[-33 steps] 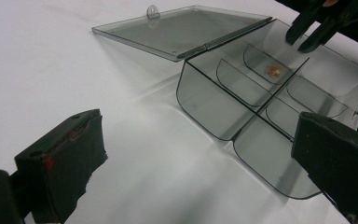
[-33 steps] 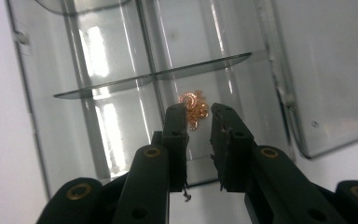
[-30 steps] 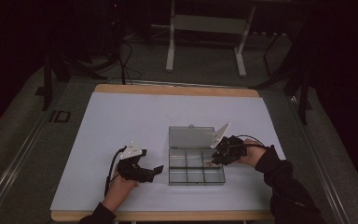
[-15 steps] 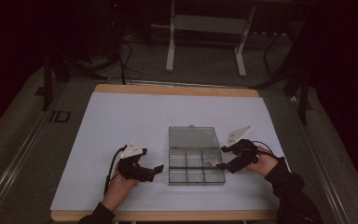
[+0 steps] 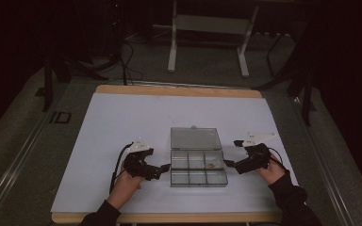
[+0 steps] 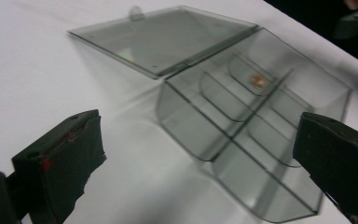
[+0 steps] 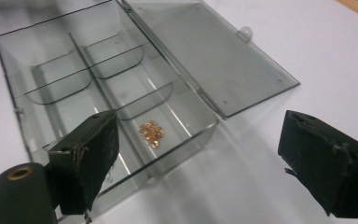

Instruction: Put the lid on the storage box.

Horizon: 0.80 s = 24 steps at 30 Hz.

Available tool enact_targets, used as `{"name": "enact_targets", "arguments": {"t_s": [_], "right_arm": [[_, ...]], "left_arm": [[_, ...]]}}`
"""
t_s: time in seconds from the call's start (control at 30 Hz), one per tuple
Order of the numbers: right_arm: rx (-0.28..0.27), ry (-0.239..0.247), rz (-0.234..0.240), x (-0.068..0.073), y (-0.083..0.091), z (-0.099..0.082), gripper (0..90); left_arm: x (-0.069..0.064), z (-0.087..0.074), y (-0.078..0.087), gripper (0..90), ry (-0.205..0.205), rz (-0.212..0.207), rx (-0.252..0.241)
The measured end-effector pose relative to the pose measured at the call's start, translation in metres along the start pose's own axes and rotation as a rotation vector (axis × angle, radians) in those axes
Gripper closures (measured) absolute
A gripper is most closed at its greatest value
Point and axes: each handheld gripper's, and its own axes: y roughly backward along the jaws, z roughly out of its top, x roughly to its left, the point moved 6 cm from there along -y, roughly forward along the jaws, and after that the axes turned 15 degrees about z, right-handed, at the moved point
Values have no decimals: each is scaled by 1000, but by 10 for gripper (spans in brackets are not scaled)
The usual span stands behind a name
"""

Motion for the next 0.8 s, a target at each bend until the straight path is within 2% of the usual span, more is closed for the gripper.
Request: {"name": "enact_targets", "arguments": {"t_s": [0.1, 0.23, 0.27, 0.43, 0.5, 0.8], "right_arm": [[-21, -18, -6, 0, 1, -3, 121], [-40, -22, -18, 0, 2, -4, 114], [-52, -18, -34, -1, 3, -4, 114], [-77, -30, -45, -3, 4, -5, 114], [-115, -35, -50, -3, 6, -5, 113], [-133, -26, -88, -5, 4, 1, 113]], "left_arm": [[-3, 3, -1, 14, -2, -16, 4], [-5, 8, -3, 15, -11, -13, 1], [-5, 10, -4, 14, -5, -12, 0], [-2, 20, -8, 15, 15, -32, 4], [-2, 25, -9, 15, 15, -27, -8], [-1, 44, -26, 15, 13, -20, -5]]}}
